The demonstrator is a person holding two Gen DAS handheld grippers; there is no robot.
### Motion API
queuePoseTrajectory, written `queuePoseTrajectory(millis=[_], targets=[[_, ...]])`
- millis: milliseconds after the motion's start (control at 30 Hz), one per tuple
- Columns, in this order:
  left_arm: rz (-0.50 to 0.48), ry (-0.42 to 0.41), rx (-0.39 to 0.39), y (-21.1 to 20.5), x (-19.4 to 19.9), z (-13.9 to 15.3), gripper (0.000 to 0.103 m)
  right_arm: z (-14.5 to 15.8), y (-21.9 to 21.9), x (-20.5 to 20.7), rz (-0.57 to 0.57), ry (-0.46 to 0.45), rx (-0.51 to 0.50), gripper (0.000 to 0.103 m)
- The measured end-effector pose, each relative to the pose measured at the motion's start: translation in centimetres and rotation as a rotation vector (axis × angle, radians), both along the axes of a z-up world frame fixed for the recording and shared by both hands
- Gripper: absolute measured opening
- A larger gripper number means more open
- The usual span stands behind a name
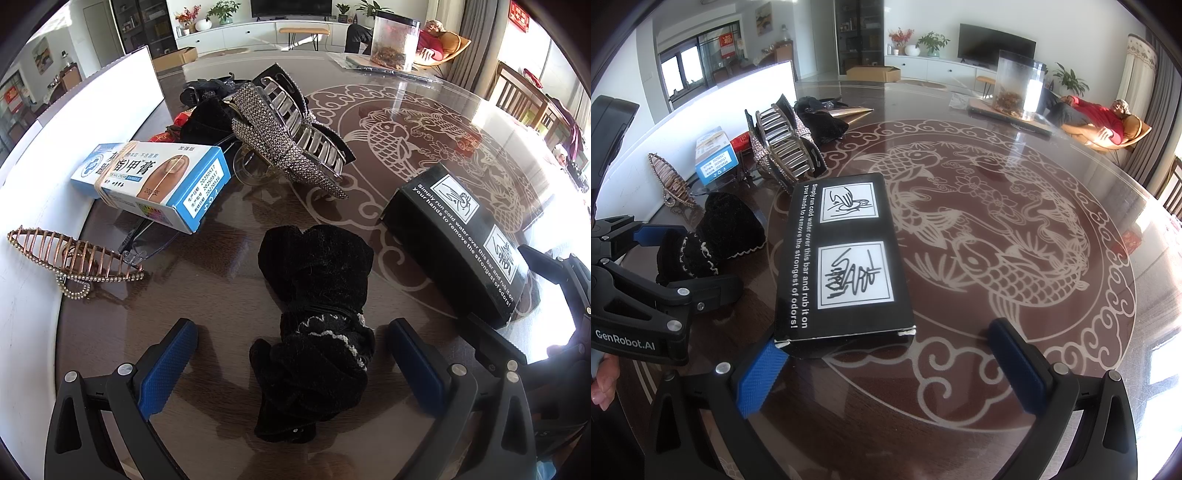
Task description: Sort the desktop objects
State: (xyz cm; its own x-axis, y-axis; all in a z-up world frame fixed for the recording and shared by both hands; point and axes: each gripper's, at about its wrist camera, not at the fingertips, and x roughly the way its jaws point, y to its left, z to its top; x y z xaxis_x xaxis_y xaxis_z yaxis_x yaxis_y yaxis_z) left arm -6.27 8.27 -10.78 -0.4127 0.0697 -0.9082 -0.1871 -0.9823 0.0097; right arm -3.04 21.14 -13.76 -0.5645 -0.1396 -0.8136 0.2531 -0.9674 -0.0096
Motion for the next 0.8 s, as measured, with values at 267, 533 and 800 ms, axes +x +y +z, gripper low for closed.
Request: queuePoseTrajectory(millis=[267, 533, 800], targets=[[-0.004, 0.011, 0.002, -0.9, 0.9, 0.4, 0.103, 0.0, 0.0, 0.0, 0.000, 0.000, 0.000, 0.103], [-0.002, 0.012, 0.002, -1.0, 1.1, 0.4, 0.103, 0.0, 0.0, 0.0, 0.000, 0.000, 0.000, 0.103], [0.000, 0.014, 0.001, -1.1, 1.4, 0.3, 0.103, 0.0, 0.0, 0.0, 0.000, 0.000, 0.000, 0.103]])
